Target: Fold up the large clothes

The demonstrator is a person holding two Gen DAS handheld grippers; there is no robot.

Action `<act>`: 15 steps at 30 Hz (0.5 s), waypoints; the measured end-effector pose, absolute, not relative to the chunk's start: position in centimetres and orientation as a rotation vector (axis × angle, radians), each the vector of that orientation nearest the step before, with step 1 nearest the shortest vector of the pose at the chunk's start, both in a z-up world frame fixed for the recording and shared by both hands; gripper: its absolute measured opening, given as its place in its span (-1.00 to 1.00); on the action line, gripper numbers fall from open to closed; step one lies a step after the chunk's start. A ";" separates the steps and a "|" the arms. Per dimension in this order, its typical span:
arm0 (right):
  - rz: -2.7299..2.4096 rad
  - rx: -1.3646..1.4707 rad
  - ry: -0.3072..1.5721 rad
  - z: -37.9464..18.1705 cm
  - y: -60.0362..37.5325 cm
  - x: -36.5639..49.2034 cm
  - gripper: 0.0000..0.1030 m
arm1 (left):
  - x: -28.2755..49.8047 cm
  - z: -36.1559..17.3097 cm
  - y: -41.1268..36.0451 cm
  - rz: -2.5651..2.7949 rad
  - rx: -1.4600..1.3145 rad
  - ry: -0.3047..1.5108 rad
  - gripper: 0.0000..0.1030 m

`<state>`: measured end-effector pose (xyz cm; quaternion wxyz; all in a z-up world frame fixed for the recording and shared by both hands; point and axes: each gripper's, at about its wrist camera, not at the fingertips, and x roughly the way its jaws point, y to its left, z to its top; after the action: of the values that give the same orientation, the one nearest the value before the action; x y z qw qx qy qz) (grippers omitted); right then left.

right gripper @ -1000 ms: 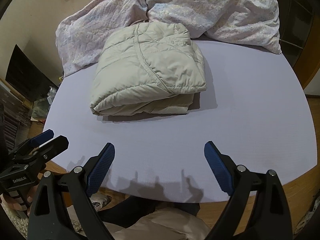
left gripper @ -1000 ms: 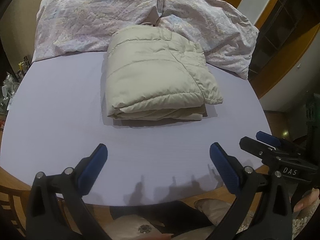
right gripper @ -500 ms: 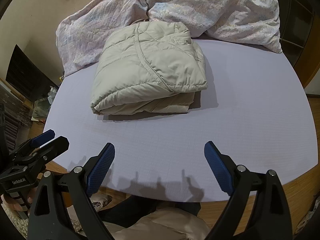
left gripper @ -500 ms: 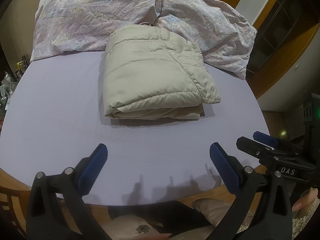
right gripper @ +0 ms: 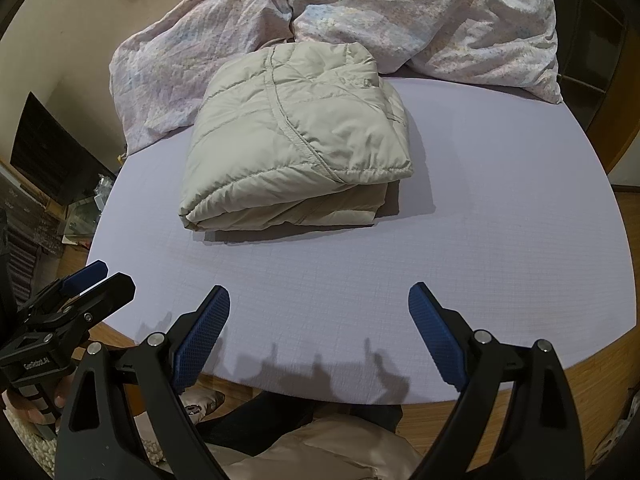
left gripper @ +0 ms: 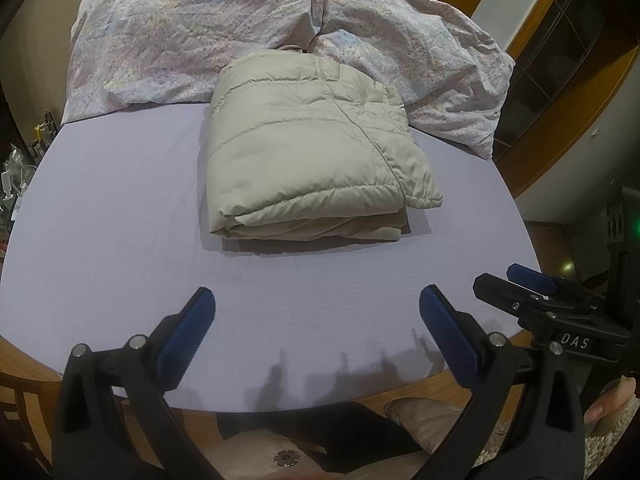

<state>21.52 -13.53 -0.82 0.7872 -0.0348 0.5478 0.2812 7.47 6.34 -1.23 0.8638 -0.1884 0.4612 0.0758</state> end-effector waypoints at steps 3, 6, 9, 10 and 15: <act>0.604 -0.075 1.183 -0.8 -13.5 21.5 0.80 | 7.5 -1.3 6.4 0.159 -0.397 0.967 0.95; 0.604 -0.076 1.182 -0.9 -13.5 21.5 0.80 | 7.5 -1.3 6.5 0.159 -0.396 0.968 0.95; 0.604 -0.077 1.183 -0.9 -13.5 21.6 0.80 | 7.5 -1.3 6.5 0.159 -0.395 0.968 0.95; 0.604 -0.076 1.183 -0.9 -13.5 21.6 0.80 | 7.5 -1.3 6.5 0.158 -0.395 0.968 0.95; 0.603 -0.076 1.184 -0.9 -13.4 21.6 0.80 | 7.4 -1.4 6.8 0.161 -0.396 0.970 0.95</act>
<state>21.56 -13.44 -0.87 0.7867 -0.0352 0.5491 0.2799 7.39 6.81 -1.45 0.8629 -0.1889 0.4624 0.0769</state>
